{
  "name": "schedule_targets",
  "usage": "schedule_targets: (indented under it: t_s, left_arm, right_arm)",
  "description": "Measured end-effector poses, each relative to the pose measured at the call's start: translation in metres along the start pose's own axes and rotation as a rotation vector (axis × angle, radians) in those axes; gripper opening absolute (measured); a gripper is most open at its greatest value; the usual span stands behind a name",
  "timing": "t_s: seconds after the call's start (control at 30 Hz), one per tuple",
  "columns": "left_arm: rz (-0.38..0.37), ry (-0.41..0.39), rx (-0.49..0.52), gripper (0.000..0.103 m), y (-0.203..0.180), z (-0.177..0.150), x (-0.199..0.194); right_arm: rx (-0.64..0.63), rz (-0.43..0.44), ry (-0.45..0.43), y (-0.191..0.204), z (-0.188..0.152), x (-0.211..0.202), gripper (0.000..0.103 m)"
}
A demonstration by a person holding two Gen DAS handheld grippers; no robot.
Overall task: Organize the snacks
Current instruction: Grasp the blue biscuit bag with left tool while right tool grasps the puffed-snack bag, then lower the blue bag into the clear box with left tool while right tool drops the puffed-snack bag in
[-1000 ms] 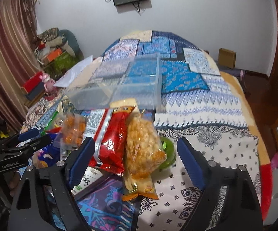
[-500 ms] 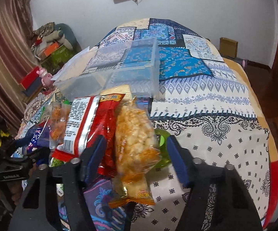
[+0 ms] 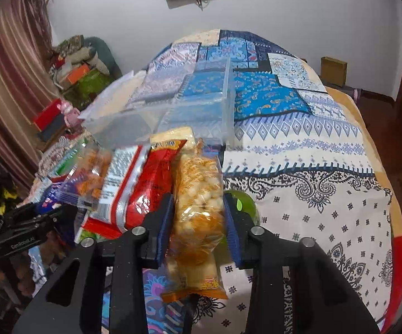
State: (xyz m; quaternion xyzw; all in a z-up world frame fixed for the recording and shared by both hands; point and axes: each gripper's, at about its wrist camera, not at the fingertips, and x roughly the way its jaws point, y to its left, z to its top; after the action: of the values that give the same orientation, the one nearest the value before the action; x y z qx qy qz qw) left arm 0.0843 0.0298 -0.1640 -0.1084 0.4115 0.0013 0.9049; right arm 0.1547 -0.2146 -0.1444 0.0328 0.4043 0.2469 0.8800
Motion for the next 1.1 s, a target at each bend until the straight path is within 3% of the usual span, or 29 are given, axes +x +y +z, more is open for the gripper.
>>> schedule_targets:
  t_s: [0.3, 0.7, 1.1]
  left_arm:
    - [-0.007, -0.117, 0.023, 0.057, -0.002, 0.033, -0.036]
    - [-0.005, -0.207, 0.061, 0.057, -0.015, 0.101, -0.043]
    - [-0.012, -0.176, 0.086, 0.057, -0.024, 0.152, -0.006]
  right_arm:
    - [-0.019, -0.019, -0.097, 0.007, 0.017, -0.027, 0.03]
    - [-0.059, 0.008, -0.225, 0.023, 0.062, -0.045, 0.029]
    - [-0.051, 0.027, -0.24, 0.022, 0.107, -0.011, 0.029]
